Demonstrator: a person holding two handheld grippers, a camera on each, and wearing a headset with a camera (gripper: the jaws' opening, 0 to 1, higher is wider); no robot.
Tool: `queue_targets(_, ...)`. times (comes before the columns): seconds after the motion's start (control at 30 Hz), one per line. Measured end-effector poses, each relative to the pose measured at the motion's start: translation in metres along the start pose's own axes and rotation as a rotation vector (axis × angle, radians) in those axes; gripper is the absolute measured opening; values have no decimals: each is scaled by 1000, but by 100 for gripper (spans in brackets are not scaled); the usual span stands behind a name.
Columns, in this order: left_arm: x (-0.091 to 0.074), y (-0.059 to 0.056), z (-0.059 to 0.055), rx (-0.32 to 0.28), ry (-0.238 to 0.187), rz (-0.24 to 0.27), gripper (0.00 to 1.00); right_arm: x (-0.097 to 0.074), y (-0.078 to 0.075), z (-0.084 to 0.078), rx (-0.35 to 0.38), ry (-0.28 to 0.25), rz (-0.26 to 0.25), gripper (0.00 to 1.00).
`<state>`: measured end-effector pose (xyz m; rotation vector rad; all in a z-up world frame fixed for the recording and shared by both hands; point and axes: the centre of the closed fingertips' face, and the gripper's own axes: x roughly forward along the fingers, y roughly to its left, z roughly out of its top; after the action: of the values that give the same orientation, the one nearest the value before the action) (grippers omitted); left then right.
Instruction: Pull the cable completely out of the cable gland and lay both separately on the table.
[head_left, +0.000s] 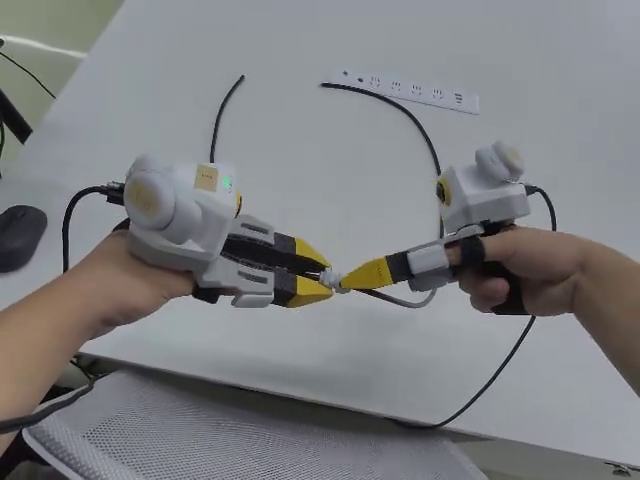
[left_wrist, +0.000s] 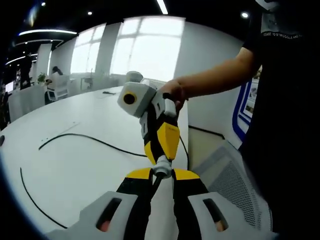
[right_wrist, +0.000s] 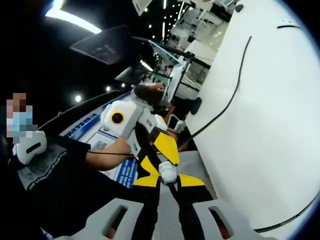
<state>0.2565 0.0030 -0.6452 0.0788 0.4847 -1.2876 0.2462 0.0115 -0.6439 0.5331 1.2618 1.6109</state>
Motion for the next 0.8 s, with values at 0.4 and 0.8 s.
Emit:
queue_targets(0.4,-6,0,-4,-38,-3,-21,15,4,4,0,-209,-2,-138,8)
queue_targets(0.8,-18,-8,-14,-105,2,-69,15,21,6,-6,-775,36,-443,7)
